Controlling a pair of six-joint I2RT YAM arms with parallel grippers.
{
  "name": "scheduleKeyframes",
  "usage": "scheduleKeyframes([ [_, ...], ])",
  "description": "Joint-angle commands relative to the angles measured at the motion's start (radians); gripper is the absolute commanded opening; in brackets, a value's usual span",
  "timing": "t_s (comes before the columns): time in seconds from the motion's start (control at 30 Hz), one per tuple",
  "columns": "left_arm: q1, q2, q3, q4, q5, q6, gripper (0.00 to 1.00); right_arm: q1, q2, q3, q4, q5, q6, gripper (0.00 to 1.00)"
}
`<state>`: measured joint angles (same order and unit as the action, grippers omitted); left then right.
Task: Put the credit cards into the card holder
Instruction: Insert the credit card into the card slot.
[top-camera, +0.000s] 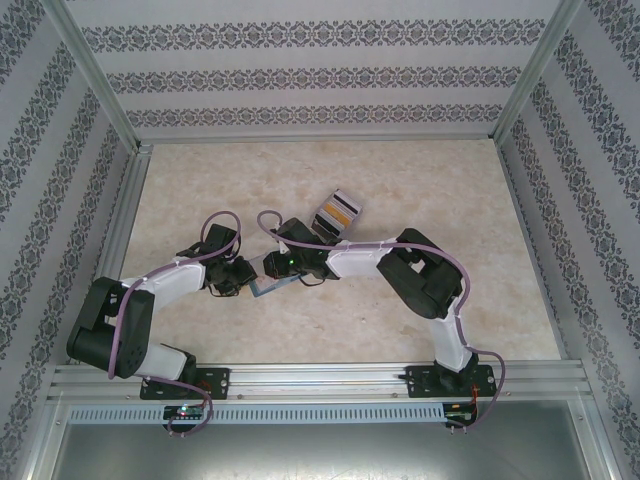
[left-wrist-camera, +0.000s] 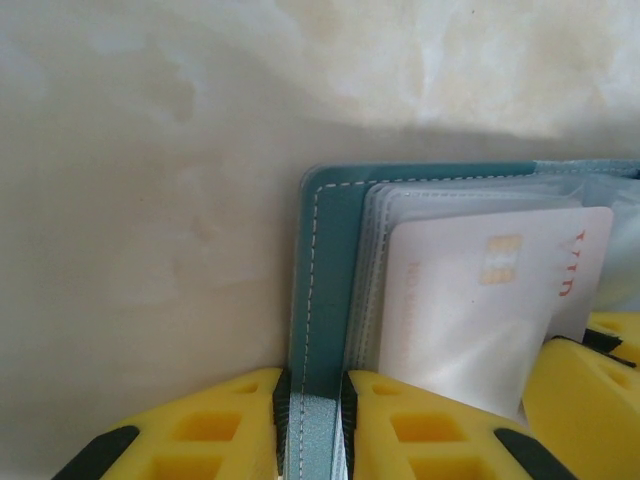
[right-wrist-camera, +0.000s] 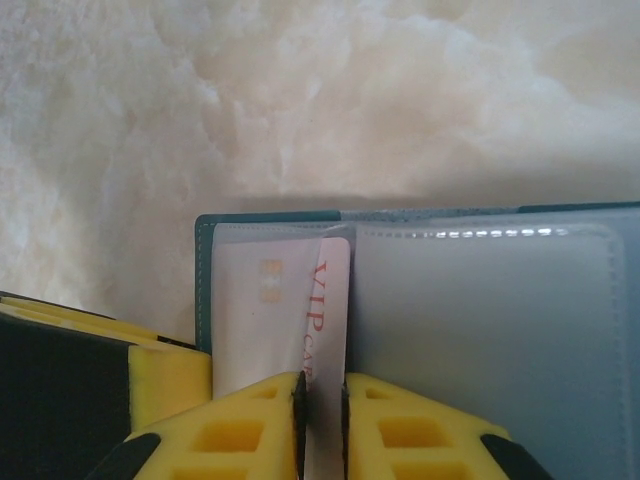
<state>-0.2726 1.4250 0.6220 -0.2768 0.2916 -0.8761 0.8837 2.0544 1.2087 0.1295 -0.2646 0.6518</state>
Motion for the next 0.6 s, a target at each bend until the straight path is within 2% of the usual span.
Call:
scheduleKeyframes([
  [0.0,0.005,0.003,0.005,-0.013,-0.014,0.001,0.25,0.044,0.026,-0.002,-0.073,-0.028,-0.031,0.20],
  [0.57,0.004,-0.025,0.010,-0.045,-0.035,0.006,0.25,0.035,-0.101,-0.047,-0.063,-0.022,-0.041,0.26],
])
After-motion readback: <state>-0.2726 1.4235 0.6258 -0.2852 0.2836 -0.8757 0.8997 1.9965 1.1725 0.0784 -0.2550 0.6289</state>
